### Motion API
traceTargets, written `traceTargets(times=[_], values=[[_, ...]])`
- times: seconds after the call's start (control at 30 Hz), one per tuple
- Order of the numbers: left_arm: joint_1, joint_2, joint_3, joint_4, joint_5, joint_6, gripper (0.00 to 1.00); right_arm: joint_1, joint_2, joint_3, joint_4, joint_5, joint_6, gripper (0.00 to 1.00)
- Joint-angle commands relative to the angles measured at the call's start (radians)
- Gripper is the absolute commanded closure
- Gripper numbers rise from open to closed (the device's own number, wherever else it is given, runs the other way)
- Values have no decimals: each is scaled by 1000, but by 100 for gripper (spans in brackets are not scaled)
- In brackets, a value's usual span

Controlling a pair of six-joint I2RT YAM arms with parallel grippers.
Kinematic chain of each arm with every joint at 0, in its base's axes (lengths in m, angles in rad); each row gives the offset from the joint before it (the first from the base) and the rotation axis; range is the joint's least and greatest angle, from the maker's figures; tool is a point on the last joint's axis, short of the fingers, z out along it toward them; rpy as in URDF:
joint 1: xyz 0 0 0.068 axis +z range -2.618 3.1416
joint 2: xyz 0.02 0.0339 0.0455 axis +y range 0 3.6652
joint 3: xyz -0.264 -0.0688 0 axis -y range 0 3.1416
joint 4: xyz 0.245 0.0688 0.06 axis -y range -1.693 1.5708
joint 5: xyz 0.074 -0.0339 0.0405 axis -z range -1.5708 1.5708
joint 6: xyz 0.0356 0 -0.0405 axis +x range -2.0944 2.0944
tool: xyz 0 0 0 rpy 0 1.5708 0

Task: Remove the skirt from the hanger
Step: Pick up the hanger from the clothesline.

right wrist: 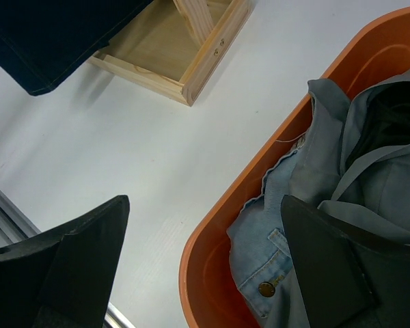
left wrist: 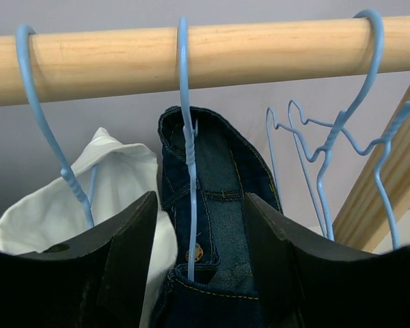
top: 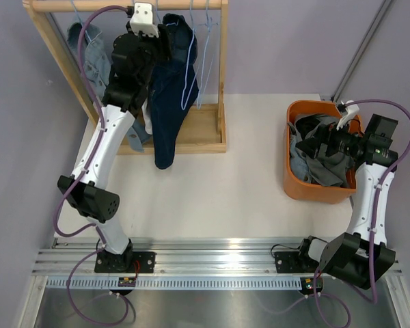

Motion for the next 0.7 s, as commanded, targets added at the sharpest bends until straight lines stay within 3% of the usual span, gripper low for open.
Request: traceTargets(times=[0.0, 0.4, 0.67], values=[[9, 38, 48, 65, -30, 53, 47, 5, -21, -17, 53, -40, 35, 1], [11, 164, 134, 42, -36, 133, 58, 5, -67, -52, 65, -51, 51, 0], [11, 164, 123, 50, 2, 133, 100, 5, -78, -56, 68, -49, 59, 1]])
